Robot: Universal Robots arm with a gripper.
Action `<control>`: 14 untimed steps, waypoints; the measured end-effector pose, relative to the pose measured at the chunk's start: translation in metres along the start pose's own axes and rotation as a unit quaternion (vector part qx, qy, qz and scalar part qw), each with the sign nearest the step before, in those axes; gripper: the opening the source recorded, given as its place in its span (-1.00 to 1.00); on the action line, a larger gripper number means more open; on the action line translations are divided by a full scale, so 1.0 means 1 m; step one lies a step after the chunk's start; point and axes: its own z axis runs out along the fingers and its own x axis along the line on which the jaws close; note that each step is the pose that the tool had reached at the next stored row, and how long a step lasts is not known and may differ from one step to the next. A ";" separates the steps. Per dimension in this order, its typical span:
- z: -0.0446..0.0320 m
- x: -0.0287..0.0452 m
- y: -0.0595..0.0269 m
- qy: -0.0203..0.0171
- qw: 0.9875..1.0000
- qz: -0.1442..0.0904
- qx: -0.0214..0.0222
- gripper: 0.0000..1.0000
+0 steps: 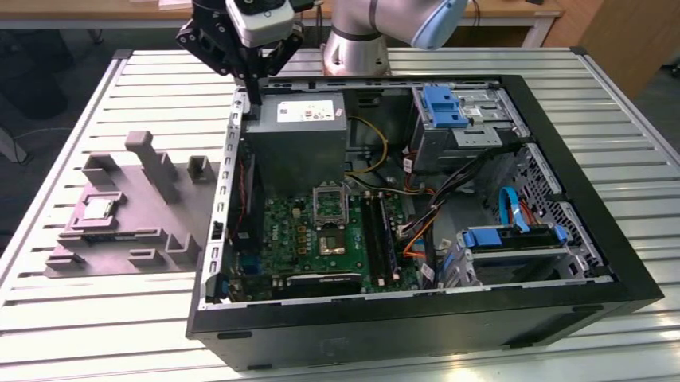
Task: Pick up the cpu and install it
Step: 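Reach for the cpu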
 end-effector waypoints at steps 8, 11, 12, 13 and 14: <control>0.0001 0.0010 -0.0001 0.000 1.000 0.000 0.000 -0.79; 0.0001 0.0012 -0.0001 0.000 1.000 0.000 0.000 -0.79; 0.0001 0.0012 -0.0001 0.000 1.000 0.000 0.000 -0.79; 0.0002 0.0016 -0.0001 0.000 1.000 0.000 0.000 -0.79; 0.0003 0.0026 -0.0002 0.000 1.000 0.000 0.000 -0.79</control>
